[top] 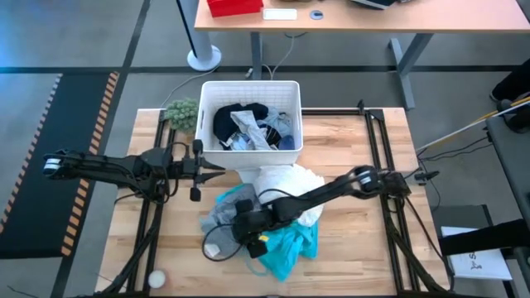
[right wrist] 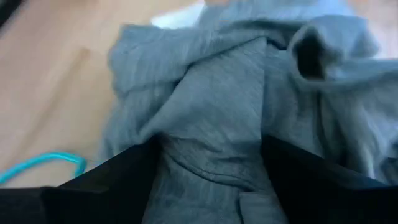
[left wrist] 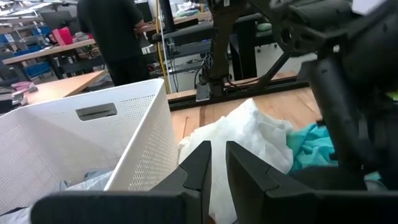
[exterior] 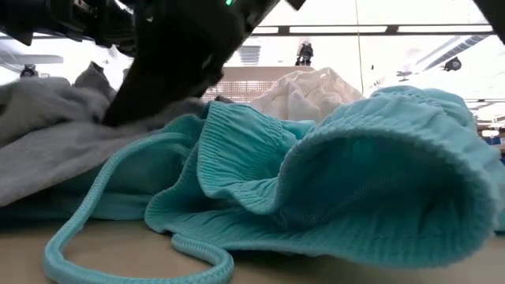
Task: Sort clothes
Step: Put the gray shirt into the white bin
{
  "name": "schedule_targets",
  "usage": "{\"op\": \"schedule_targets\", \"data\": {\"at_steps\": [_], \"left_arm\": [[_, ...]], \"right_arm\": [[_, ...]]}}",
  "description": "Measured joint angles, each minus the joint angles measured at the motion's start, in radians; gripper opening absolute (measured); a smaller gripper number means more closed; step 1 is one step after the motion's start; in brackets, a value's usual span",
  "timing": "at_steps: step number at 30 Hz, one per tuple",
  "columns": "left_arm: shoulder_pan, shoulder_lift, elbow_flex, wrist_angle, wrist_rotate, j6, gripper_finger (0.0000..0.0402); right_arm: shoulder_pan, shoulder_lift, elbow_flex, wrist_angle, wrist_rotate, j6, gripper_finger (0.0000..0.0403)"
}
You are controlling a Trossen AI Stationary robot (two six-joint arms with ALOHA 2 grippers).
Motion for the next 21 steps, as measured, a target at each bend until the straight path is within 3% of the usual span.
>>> {"op": "schedule_targets", "data": {"at_steps": [3,6,9,13,21], "left_arm": [[0.0,0.001,0.0,-0.008,0.0,0.0,0.0035],[0.0,0.0,0.0,-0.01,0.0,0.0,0.0035],[0.0,-0.001,0.0,-0.01,0.0,0.0,0.0035],[0.0,-0.004,0.0,-0.013,0.0,0.0,0.0035],[0.0,-0.021,0.0,0.001,0.0,-0.016,0.0036]], "right_arm": [[-0.012,0.064,0.096,-0.092,-0.049,0.008,0.0265],[-0.023,0.11,0.184,-0.174,-0.098,0.025,0.0232],[-0.025,0.126,0.226,-0.213,-0.101,0.002,0.0158],[-0.025,0.124,0.25,-0.223,-0.091,-0.033,0.0027],[-0.026,0.064,0.333,-0.29,-0.032,-0.07,0.0005]]}}
